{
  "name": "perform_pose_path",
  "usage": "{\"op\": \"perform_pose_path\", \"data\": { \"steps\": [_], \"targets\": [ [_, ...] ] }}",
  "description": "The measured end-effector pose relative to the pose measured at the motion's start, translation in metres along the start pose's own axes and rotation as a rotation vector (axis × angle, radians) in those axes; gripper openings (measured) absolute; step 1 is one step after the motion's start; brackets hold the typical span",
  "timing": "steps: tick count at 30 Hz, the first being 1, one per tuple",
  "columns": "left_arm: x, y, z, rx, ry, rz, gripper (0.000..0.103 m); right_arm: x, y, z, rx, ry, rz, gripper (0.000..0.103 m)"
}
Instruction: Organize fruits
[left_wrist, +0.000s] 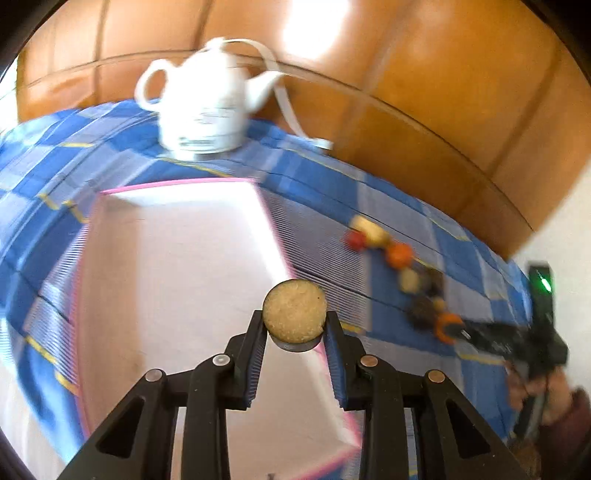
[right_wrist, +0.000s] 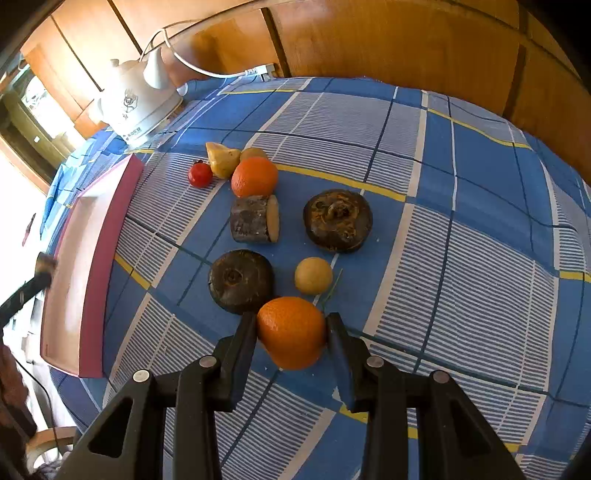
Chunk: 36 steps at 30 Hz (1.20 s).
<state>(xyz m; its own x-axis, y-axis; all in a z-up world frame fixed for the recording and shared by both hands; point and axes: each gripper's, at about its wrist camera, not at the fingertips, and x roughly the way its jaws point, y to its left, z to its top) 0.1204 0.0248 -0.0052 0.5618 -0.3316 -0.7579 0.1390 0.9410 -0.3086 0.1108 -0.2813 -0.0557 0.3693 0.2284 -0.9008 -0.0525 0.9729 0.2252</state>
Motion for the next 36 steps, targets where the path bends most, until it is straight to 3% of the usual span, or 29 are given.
{"op": "perform_pose_path", "data": {
  "steps": [8, 18, 21, 24, 32, 36],
  "targets": [
    [0.032, 0.053, 0.037, -0.118, 0.013, 0.103, 0.031, 0.001, 0.003, 0.000, -0.021, 0.000, -0.012, 0.039],
    [0.078, 0.051, 0.077, -0.090, 0.022, 0.168, 0.032, 0.002, 0.002, 0.000, -0.024, 0.002, -0.006, 0.038],
    [0.088, 0.049, 0.080, -0.060, 0.034, 0.193, 0.038, 0.002, 0.002, 0.000, -0.024, 0.003, -0.007, 0.038],
    [0.086, 0.051, 0.076, -0.068, 0.027, 0.208, 0.048, 0.001, 0.002, 0.000, -0.025, 0.003, -0.008, 0.038],
    [0.041, 0.044, 0.043, -0.067, -0.044, 0.303, 0.048, 0.001, 0.003, 0.001, -0.034, 0.002, -0.017, 0.038],
    [0.016, 0.037, 0.022, -0.056, -0.076, 0.308, 0.048, 0.001, 0.004, 0.001, -0.040, 0.000, -0.024, 0.038]
  ]
}}
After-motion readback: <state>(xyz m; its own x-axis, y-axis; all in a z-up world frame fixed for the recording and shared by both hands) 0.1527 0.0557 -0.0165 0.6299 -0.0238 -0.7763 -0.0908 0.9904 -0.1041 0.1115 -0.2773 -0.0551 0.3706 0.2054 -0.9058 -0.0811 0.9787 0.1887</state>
